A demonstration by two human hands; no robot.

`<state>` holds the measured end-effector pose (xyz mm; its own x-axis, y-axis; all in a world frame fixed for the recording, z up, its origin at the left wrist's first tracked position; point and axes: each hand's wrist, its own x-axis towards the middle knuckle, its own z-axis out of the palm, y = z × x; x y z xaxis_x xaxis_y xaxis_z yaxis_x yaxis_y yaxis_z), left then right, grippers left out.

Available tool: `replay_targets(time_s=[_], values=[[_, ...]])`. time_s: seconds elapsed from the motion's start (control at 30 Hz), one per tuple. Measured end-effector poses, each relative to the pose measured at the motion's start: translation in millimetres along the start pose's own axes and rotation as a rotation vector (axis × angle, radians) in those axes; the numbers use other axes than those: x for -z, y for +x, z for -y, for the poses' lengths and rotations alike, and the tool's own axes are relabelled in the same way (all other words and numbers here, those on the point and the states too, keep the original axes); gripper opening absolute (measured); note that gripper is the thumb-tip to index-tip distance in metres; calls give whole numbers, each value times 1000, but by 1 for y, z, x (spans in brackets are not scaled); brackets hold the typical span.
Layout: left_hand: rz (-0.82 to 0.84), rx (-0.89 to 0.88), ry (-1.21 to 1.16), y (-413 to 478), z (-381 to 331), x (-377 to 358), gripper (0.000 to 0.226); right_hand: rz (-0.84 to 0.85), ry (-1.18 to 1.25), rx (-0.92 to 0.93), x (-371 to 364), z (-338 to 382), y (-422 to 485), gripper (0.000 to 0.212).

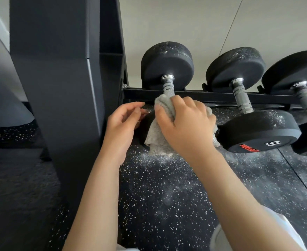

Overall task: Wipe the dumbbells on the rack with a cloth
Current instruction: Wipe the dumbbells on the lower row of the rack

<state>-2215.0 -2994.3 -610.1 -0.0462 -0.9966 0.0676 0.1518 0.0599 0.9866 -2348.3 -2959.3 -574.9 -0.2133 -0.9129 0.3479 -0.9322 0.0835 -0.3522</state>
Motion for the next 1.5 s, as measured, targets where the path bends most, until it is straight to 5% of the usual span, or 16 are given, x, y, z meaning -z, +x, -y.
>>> replay_targets(time_s=[0.13, 0.33, 0.47, 0.83, 0.97, 1.1, 1.33, 1.5], values=[[-10, -38, -27, 2, 4, 3, 19, -133, -125, 126, -10, 15, 3, 37], [-19, -96, 79, -2, 5, 4, 20, -101, 23, 97, -3, 1, 3, 40], [-7, -114, 119, -3, 7, 7, 22, -43, -146, 44, -6, 19, 3, 39], [-113, -121, 65, 3, 12, 2, 26, 118, -357, 249, -13, 42, 14, 33], [-138, -106, 32, 5, 9, -1, 26, 23, -191, 310, -10, 23, 13, 27], [-182, -172, 18, 6, 11, -10, 23, -135, 122, 186, -6, -11, 7, 30], [-246, -214, 16, 3, 9, -50, 19, 60, 878, -131, -4, -58, 7, 26], [-146, -131, 128, 14, 2, -46, 20, 209, 1036, -315, 1, -68, 28, 42]])
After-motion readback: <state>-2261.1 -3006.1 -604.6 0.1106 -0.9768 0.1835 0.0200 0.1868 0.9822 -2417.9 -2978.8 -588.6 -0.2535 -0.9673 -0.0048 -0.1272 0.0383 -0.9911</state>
